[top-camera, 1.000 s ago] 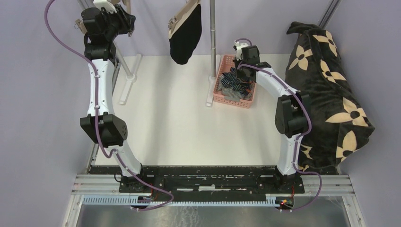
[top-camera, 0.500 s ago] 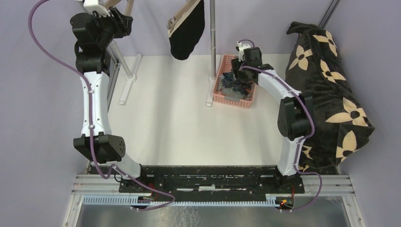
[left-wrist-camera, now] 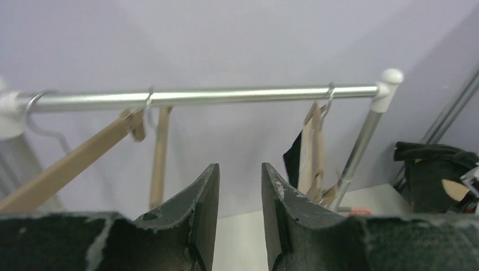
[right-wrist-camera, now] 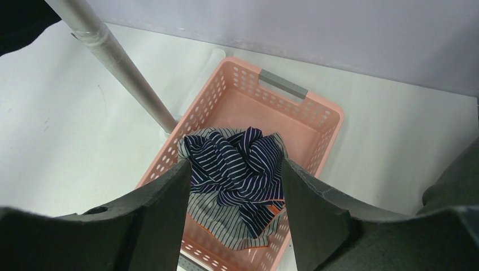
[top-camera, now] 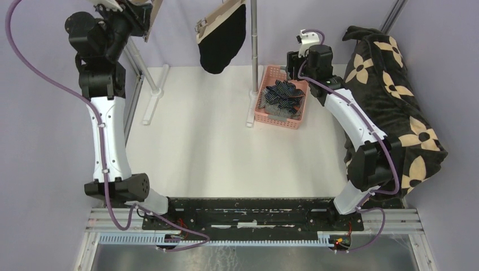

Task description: Remove the underwear clipped to the hanger

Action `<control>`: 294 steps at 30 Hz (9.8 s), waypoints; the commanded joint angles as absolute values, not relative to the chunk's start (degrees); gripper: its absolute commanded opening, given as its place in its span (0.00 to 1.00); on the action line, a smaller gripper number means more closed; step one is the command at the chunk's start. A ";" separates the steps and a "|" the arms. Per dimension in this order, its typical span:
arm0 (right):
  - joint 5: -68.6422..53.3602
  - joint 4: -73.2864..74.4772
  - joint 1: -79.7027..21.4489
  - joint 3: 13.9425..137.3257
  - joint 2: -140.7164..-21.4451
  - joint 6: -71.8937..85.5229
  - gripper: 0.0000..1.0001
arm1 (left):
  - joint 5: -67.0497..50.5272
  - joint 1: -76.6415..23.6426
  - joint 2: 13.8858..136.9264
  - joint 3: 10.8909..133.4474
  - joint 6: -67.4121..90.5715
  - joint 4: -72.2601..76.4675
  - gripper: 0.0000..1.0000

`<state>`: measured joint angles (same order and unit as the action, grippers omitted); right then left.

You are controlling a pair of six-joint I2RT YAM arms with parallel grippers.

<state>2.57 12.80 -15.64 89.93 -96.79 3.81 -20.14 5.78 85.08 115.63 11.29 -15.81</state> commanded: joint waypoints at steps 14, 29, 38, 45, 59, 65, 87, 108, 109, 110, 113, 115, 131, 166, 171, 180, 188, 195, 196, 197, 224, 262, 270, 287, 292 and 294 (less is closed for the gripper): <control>2.99 12.87 -16.23 86.82 -89.84 2.42 0.66 | -25.66 -6.10 111.21 146.55 12.22 -20.90 0.44; 1.44 13.54 -16.91 85.61 -88.66 1.01 0.66 | -29.70 -7.35 113.94 142.53 11.25 -12.62 0.44; 0.45 12.92 -17.23 84.66 -88.17 1.23 0.66 | -31.77 -7.56 115.35 141.15 9.93 -14.59 0.44; 0.29 12.35 -17.31 84.03 -87.65 1.21 0.66 | -31.66 -7.77 116.01 140.51 8.46 -16.26 0.44; 0.00 11.43 -17.49 82.46 -86.10 0.97 0.67 | -32.88 -8.64 117.47 138.53 9.28 -12.84 0.41; -0.07 10.82 -17.49 81.98 -85.60 0.70 0.67 | -33.58 -8.90 118.28 137.54 11.01 -9.08 0.39; -0.24 9.32 -17.75 80.37 -85.82 0.96 0.68 | -32.32 -9.80 121.09 137.39 15.64 0.85 0.03; -1.67 9.26 -17.84 80.13 -87.06 1.32 0.67 | -21.25 -9.71 104.96 125.59 4.71 -3.54 0.03; -1.67 9.24 -17.89 79.99 -87.00 1.32 0.67 | -20.73 -9.66 103.86 124.33 4.40 -3.36 0.03; -1.75 9.27 -17.79 79.92 -87.00 1.33 0.67 | -20.13 -9.73 102.47 122.94 4.09 -3.22 0.03; -1.97 9.15 -17.84 80.05 -87.00 1.48 0.67 | -18.66 -9.71 100.67 121.01 2.88 -4.53 0.03; -2.23 9.15 -17.84 80.30 -87.19 1.62 0.67 | -17.75 -9.63 100.16 121.07 1.77 -7.25 0.03; -4.00 10.71 -17.93 81.77 -87.44 2.21 0.67 | -15.93 -9.44 85.20 97.57 -5.44 -19.57 0.03; -62.03 28.49 -15.73 96.57 -86.22 -6.65 1.00 | -76.17 -1.63 63.06 66.09 6.32 -10.67 0.03; -67.62 18.04 -15.73 96.38 -88.62 2.77 0.92 | -75.48 -1.59 62.95 65.18 7.32 -9.84 0.03; -70.56 9.87 -16.00 96.38 -91.34 11.42 0.03 | -74.45 -1.57 63.92 64.34 8.61 -8.59 0.03; -68.42 9.65 -16.17 95.83 -90.63 11.72 0.68 | -74.01 -1.58 64.64 64.79 8.51 -8.53 0.03; -67.47 5.74 -16.43 95.80 -91.17 14.40 0.78 | -74.06 -1.58 64.61 64.69 8.92 -8.49 0.03; -67.80 5.72 -16.52 96.09 -91.38 14.41 0.61 | -73.90 -1.56 64.56 64.63 8.96 -8.44 0.03; -68.11 5.68 -16.57 96.28 -91.61 14.37 0.35 | -73.72 -1.58 64.56 64.65 9.04 -8.50 0.03; -53.90 -36.66 -20.60 76.72 -84.16 32.74 1.00 | -57.73 -6.16 62.12 50.45 50.62 51.47 0.03; -44.50 -56.10 -26.70 83.25 -93.37 44.47 0.84 | -46.61 -18.12 70.77 46.80 59.51 70.32 0.03; -46.62 -54.09 -27.20 85.76 -94.50 45.53 0.06 | -45.50 -18.89 72.48 46.77 59.15 70.38 0.03; -42.52 -43.51 -27.20 82.79 -89.05 36.65 0.01 | -44.00 -18.90 69.96 46.49 52.35 58.66 0.39; -42.43 -43.32 -27.19 82.79 -88.14 36.27 0.01 | -44.99 -18.90 67.18 45.71 45.49 52.94 0.47; -42.46 -43.04 -27.20 82.88 -88.12 36.30 0.01 | -44.96 -18.90 66.96 45.46 45.01 52.71 0.45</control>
